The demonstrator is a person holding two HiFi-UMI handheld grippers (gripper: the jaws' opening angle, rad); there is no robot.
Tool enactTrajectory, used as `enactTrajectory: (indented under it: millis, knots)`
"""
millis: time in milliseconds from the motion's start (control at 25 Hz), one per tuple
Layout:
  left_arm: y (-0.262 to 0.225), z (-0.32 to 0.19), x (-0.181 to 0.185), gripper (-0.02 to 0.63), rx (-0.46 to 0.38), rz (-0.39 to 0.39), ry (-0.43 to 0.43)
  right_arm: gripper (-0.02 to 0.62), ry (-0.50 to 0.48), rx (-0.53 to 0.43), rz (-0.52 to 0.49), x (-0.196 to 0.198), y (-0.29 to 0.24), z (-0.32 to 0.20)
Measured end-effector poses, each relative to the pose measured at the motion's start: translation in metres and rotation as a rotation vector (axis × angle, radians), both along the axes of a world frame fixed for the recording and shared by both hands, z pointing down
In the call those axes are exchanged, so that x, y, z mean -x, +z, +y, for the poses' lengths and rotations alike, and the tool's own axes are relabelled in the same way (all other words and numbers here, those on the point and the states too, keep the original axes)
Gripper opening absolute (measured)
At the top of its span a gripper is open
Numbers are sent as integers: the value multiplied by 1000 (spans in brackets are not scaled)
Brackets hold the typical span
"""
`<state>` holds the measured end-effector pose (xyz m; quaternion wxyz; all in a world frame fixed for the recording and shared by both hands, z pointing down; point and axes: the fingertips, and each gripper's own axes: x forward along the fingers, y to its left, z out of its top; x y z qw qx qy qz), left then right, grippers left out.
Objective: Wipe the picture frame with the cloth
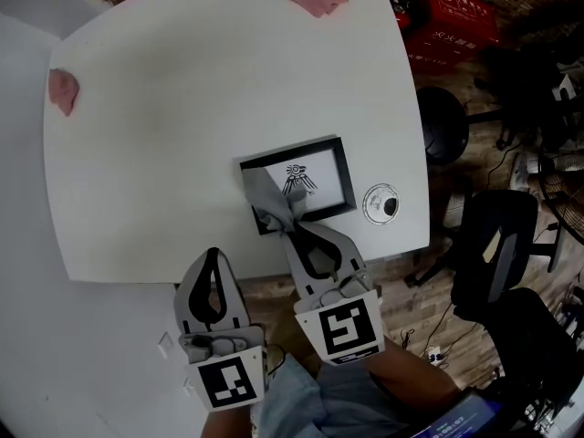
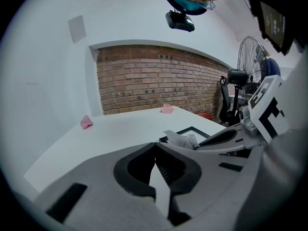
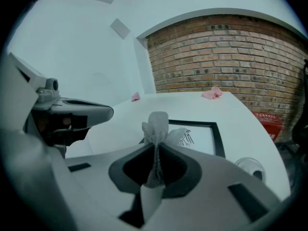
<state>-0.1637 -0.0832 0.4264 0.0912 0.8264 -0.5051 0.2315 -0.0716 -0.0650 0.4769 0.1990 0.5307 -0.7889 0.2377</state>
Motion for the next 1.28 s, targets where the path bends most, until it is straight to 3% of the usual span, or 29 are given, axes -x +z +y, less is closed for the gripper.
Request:
enactTrajectory:
  millis: [360, 560, 1280]
  knots:
    - [-5, -7, -19, 9, -32, 10, 49, 40, 37, 5, 4, -19, 1, 2]
    - [0, -3, -26, 9, 0, -1, 58, 40, 61, 6, 6, -30, 2, 4]
    - [2, -4, -60, 9, 0, -3, 125, 40, 137, 11, 2, -68, 4, 13]
